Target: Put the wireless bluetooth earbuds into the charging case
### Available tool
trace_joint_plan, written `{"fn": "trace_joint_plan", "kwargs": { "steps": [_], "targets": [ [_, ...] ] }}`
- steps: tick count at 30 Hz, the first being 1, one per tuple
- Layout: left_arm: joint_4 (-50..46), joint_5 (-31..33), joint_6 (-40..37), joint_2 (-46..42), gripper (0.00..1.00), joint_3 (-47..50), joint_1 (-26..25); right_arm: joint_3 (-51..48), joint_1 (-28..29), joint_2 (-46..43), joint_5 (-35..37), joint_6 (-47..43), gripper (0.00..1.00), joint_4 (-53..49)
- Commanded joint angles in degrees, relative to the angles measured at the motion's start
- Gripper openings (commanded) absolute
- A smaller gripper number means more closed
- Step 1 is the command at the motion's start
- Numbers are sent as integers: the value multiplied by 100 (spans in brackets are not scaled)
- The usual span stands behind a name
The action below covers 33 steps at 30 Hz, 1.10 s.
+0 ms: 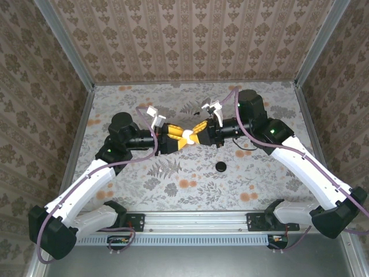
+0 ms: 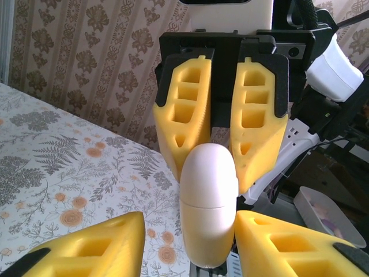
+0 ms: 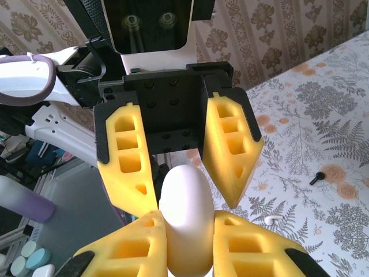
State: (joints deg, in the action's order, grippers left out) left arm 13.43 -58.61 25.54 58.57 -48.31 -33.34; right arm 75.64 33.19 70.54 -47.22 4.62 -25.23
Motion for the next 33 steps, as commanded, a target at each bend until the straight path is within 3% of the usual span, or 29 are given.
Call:
{"fn": "trace_joint_plan", "kwargs": {
  "steps": [1,10,15,18,24,33],
  "targets": [
    [208,-169,39,40,45,21,-36,-15,-14,76,-235,21,14,263],
    [116,-232,-9,120,40,-6,-76,1,-17,117,-253,38,14,258],
    [-53,-256,-151,129,18,-51,-85,3,-19,104,-201,69,14,273],
    [-255,-250,-383,104,5,-90,-91,-1,-36,117,31,227,25,298],
    [-332,104,-958,-265,0,125,-137,-53,-337,234,396,766,42,391],
    [-482,829,-1433,-779,0,464,-155,-111,-458,286,277,1237,50,650]
  ]
}}
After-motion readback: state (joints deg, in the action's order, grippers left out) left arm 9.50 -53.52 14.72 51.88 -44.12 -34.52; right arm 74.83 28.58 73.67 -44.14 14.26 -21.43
